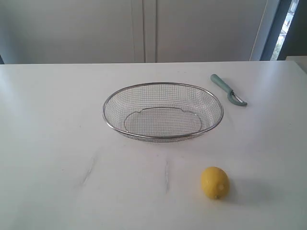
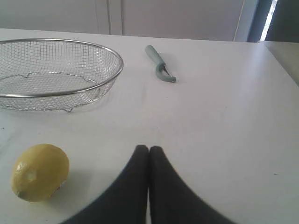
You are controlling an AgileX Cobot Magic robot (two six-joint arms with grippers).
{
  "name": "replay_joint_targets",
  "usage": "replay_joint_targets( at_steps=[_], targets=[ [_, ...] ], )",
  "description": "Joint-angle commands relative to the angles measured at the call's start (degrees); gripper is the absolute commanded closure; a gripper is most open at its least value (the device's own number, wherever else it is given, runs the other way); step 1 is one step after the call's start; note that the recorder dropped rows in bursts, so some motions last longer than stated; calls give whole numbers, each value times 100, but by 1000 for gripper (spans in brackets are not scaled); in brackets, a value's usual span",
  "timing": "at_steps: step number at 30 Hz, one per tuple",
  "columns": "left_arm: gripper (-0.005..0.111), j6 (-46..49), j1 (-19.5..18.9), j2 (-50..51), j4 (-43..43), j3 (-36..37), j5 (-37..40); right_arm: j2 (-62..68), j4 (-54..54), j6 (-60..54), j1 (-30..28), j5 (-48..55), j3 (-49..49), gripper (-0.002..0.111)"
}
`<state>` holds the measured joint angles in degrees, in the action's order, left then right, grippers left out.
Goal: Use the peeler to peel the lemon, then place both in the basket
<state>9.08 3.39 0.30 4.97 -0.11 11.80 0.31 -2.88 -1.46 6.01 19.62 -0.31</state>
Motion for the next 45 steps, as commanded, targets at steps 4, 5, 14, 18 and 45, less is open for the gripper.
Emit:
replay_joint_targets(
  at_steps=[4, 5, 14, 18, 45],
  targets=[
    [106, -5, 26, -30, 12, 11, 26, -31, -6, 18, 23, -37, 31, 108],
    [106, -5, 26, -30, 12, 11, 26, -31, -6, 18, 23, -37, 31, 108],
    [106, -5, 26, -30, 12, 11, 26, -31, -6, 18, 23, -557, 31, 108],
    [106, -5, 26, -30, 12, 11, 26, -31, -6, 18, 23, -1086, 31, 108],
    [106, -5, 26, -30, 12, 11, 26, -31, -6, 221, 23, -3473, 31, 108]
  ],
)
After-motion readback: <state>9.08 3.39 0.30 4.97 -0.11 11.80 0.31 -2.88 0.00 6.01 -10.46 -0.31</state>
